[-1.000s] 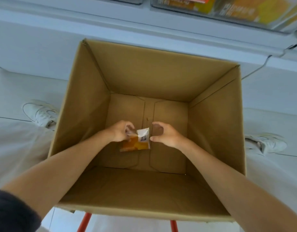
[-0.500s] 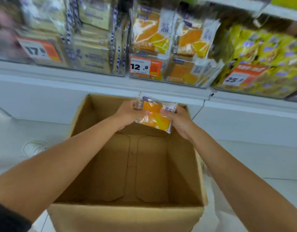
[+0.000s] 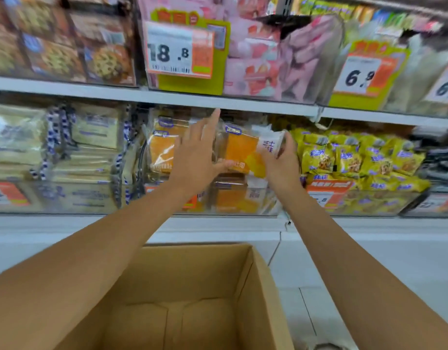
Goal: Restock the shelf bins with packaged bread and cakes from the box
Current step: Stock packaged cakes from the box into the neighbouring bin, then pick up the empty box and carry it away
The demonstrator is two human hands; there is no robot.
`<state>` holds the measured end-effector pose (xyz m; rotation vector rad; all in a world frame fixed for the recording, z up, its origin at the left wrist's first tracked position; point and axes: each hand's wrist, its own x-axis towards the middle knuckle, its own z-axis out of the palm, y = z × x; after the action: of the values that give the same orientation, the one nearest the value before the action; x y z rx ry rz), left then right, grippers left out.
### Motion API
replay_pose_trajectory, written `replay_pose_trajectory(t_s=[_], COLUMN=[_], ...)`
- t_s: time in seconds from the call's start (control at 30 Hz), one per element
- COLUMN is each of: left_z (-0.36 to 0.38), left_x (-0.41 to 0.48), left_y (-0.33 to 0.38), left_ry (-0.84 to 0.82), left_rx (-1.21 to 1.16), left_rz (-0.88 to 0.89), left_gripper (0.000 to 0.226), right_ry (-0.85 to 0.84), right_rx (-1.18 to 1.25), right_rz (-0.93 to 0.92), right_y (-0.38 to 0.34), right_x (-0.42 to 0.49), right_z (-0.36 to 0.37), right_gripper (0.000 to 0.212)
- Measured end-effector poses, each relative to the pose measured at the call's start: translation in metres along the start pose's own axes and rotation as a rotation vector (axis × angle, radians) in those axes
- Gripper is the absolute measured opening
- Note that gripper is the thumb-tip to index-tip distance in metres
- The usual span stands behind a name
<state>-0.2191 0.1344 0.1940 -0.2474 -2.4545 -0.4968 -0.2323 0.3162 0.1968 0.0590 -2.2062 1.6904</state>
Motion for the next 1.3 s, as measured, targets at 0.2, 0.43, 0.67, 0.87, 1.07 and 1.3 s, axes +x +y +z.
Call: replay_pose_trajectory(t_s=[0.2, 0.43, 0.67, 0.87, 1.07, 1.3], left_z=[0.028, 0.027, 0.032, 0.044, 0.02, 0.012], left_x=[0.006, 0.011, 0.017, 0.011, 0.004, 0.005], left_y=[-0.036, -0.036, -0.034, -0.038, -0.055, -0.087], left_ry=[-0.065, -0.092, -0.097, -0.083, -0.028, -0.074], left_rx=[0.312, 0.273, 0.294, 0.365, 0.379, 0.496], left_rz=[0.247, 0.317, 0.254, 0.255, 0.238, 0.255], left_gripper=[0.089, 0.096, 0.087, 0.089, 0.085, 0.083], right_ry=[-0.245, -0.124, 0.137, 0.051, 0.214, -0.077], right_rx=[-0.13, -0.12, -0.143, -0.204, -0.659, -1.146], right_rz=[-0.068, -0.116, -0.125, -0.226, -0.581, -0.859], right_y=[0.029, 0.022, 0.026, 0.037, 0.028, 0.037], right_x=[0.012, 0.002, 0.026, 0.027, 0.008, 0.026], right_z=[0.011, 0.011, 0.043, 0.036, 0.006, 0.02], right_gripper=[0.104, 0.108, 0.077, 0.077, 0.076, 0.08])
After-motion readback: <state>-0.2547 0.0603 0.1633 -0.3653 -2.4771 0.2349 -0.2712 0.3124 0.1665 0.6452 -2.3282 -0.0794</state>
